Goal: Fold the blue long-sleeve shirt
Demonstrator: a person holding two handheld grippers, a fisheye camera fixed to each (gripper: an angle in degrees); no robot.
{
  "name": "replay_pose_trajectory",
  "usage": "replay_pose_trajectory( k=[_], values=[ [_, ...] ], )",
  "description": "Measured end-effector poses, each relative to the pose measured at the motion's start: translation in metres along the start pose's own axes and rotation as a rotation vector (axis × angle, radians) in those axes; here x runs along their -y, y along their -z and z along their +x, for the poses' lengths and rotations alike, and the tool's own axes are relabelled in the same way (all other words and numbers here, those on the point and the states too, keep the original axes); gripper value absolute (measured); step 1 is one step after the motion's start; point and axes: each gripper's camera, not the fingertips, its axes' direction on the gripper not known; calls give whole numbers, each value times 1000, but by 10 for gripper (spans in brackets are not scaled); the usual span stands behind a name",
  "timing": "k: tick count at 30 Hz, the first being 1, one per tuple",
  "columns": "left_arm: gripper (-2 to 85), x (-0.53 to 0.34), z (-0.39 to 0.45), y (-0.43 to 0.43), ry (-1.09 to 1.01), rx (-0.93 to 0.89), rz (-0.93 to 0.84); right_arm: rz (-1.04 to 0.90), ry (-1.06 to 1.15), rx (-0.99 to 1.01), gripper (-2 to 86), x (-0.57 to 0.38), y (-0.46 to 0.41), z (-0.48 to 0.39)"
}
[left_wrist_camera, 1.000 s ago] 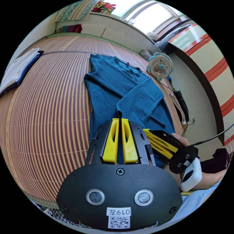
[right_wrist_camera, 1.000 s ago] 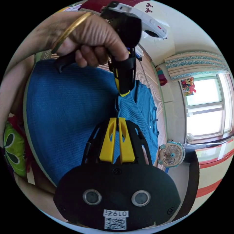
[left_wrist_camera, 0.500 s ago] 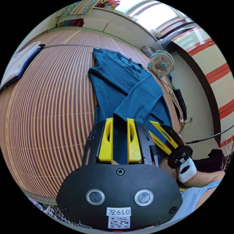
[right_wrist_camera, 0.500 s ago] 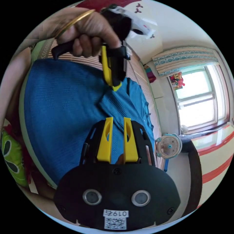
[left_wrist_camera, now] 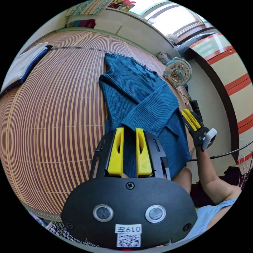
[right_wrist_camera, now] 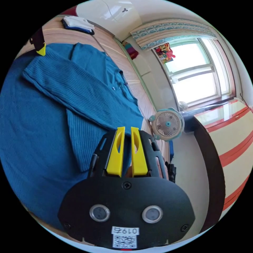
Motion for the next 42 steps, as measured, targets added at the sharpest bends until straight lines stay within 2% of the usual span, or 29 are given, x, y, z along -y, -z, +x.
replay_pose_trajectory(
  k=[2,8,19,21,24,26,29,31,33,35,38,42],
  values=[
    [62,-1,-2,0,14,-20,-2,28,16,94,16,12,-9,3],
    [70,-8,5,4,-14,-6,-30,-79,137,152,-4,6,-68,-16],
    [84,-28,-5,19,20,-112,3,-80,64,178,-7,-28,-98,28],
    [74,-32,-8,19,38,-148,22,-83,46,192,-7,-33,-102,37],
    [52,-38,-8,17,65,-83,17,-96,34,199,-6,-41,-110,50],
    [34,-44,-6,20,67,-114,75,-87,8,217,-5,-48,-113,64],
    [21,-52,10,17,-38,-273,179,-16,-39,148,0,-59,-100,82],
    [17,-55,29,10,-122,-297,208,67,-95,40,13,-71,-84,97],
    [15,-58,55,2,-216,-241,220,90,-113,-75,38,-83,-79,109],
    [13,-64,93,-10,-328,-74,239,18,-79,-126,61,-105,-98,126],
    [11,-71,130,-32,-429,83,207,-93,-58,-131,71,-134,-135,149],
    [10,-76,154,-57,-481,170,154,-140,-19,-117,76,-143,-161,165]
  ],
)
